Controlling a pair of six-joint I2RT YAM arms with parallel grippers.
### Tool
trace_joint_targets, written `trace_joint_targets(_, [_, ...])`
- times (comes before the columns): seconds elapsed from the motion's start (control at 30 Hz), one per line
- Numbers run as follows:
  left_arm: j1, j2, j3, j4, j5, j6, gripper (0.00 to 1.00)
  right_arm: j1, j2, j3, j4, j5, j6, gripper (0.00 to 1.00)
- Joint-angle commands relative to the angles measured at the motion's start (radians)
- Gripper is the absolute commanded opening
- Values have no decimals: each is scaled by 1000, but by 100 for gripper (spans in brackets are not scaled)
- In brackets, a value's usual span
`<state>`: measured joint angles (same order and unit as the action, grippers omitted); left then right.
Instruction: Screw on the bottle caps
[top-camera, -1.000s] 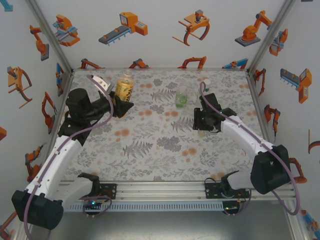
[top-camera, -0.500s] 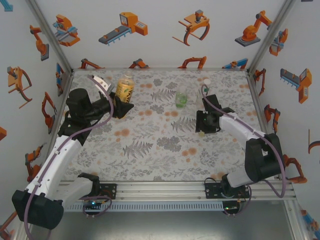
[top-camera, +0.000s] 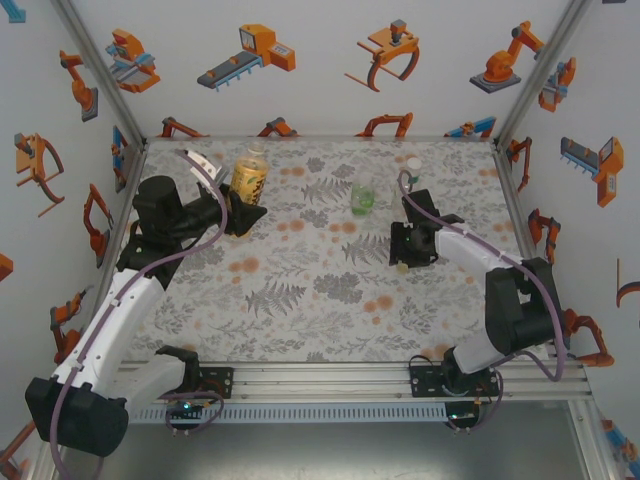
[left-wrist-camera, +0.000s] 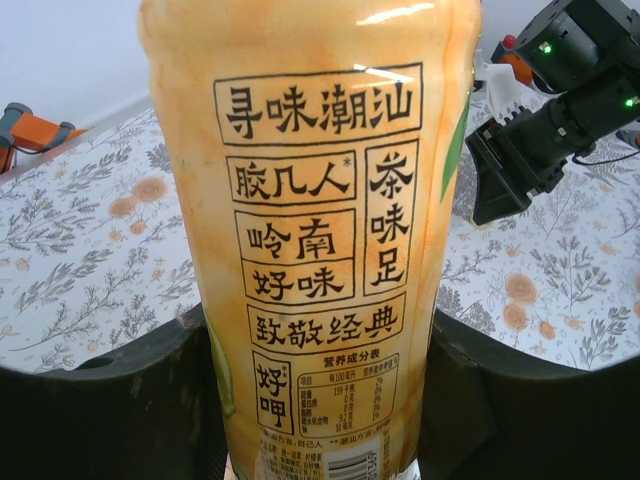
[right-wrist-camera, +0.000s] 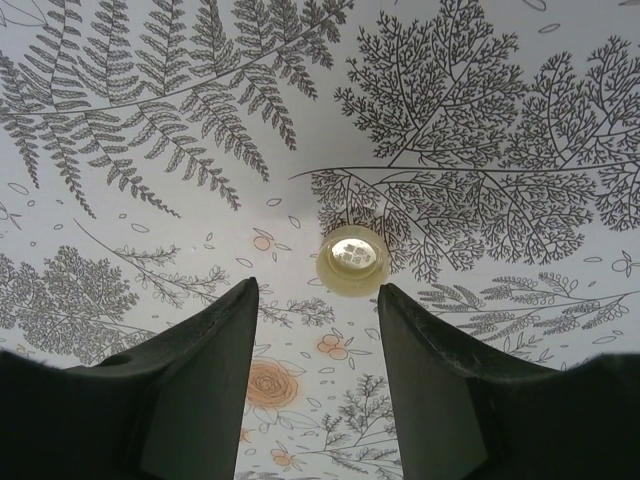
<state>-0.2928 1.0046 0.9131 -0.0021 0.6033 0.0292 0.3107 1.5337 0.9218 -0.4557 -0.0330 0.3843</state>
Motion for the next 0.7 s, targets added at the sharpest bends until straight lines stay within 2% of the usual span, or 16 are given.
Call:
trace_joint_targets(0.0, [9,-3,1,5,26,-6,0,-7,19,3,15,7,-15,50])
trace_joint_targets(0.67, [14,7,0,9,34,-12,0,-12,54,-1,28,15,-21,52])
